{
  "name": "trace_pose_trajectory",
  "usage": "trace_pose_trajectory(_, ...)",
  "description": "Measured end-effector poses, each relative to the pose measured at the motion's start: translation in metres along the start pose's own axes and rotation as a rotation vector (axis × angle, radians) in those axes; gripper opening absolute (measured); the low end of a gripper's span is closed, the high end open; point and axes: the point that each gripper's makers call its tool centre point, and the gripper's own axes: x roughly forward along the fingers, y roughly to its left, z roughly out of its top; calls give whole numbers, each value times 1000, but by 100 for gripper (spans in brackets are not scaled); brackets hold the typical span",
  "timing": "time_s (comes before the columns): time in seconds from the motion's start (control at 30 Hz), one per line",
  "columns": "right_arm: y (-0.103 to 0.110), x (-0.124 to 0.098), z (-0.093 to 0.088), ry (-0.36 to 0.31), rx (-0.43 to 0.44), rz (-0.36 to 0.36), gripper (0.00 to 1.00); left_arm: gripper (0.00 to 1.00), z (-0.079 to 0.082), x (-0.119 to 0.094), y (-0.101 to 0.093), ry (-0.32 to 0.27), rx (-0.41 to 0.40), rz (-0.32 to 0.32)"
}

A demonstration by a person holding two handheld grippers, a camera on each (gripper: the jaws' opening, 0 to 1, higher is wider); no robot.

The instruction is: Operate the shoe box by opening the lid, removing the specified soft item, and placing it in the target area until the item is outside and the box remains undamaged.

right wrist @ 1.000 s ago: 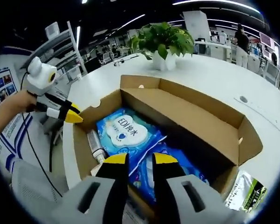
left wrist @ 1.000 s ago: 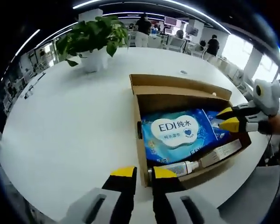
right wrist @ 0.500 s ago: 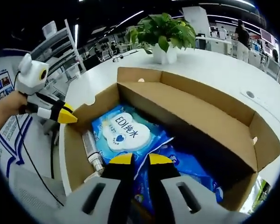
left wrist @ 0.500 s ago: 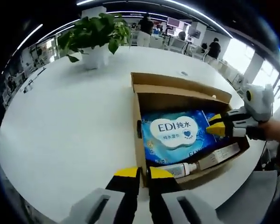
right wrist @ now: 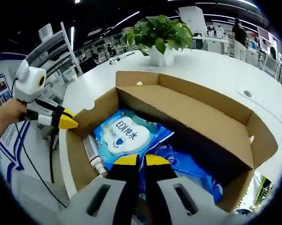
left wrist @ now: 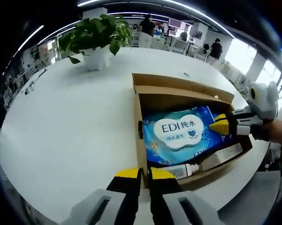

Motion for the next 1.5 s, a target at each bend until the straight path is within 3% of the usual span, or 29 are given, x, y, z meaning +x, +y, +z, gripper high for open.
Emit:
trace_pose_trajectory(0.43, -9, -32, 1, 1, 4, -30, 1, 6, 0, 1, 0, 25, 30, 10)
trace_pose_trajectory(0.8, -21, -49, -10, 14, 17, -69, 1, 7, 0, 0, -3, 46, 70, 10)
trace_pose_trajectory(0.83, -23, -49, -12, 17, 13, -74, 1, 7, 2, -1, -3, 45, 115, 14)
trace_pose_trajectory(0.97, -30, -48, -18, 39, 16, -86, 1, 10, 10, -7, -6, 29, 143, 22)
trace_pose_trajectory(1.07, -32, -47, -21, 49, 26, -91, 1, 16, 26, -13, -8, -9, 168, 30)
trace_pose_trajectory(1.17, -34, -46, -24, 61, 21, -95, 0, 19, 41, -14, -19, -47, 207, 4)
trace_pose_trajectory(1.27, -36, -45, -26, 70, 24, -98, 0, 21, 47, -8, -30, -49, 230, -29)
trace_pose_trajectory(1.5, -39, -44, -32, 76, 3, -111, 0, 25, 37, 21, -53, 15, 226, -127)
